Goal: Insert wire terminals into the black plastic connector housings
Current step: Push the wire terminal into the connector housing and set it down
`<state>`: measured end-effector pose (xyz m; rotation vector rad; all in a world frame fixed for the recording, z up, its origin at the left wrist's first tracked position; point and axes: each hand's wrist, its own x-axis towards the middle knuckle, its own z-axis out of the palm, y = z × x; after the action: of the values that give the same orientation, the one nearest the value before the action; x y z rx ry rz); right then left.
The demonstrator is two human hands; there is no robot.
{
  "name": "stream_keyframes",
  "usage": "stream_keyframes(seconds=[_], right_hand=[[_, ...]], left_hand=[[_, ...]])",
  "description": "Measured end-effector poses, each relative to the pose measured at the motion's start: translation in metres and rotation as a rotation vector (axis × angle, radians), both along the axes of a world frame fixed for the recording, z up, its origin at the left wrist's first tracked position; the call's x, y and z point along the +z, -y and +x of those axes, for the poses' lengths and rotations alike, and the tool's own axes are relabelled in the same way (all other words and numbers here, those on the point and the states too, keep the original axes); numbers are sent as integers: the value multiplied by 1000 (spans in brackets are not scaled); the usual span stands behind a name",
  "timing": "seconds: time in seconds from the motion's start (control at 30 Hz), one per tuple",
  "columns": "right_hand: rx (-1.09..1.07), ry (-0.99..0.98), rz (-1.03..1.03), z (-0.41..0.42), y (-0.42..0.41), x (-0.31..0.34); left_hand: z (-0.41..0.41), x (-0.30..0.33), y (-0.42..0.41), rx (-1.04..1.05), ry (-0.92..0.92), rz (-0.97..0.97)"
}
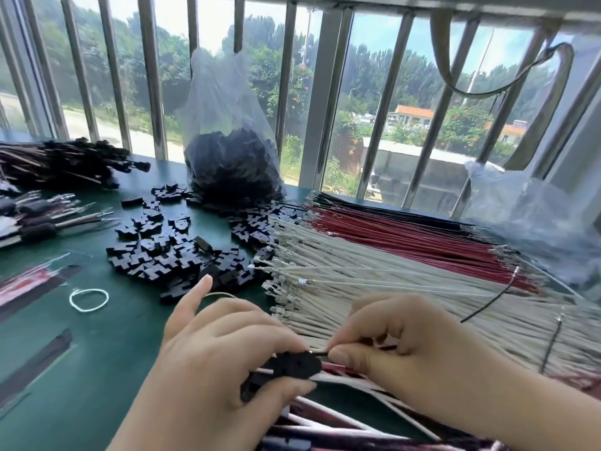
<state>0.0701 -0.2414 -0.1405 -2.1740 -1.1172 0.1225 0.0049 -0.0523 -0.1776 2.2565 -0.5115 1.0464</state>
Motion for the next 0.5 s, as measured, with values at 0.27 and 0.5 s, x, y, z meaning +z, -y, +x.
stream_keyframes(seconds=[0.27,0.5], right_hand=[[33,109,65,-7,-6,-6],[-2,-71,-50,0,-2,-1]], left_hand=[[-8,-5,3,-12,-146,24],[-8,-8,3,133,-190,-2]])
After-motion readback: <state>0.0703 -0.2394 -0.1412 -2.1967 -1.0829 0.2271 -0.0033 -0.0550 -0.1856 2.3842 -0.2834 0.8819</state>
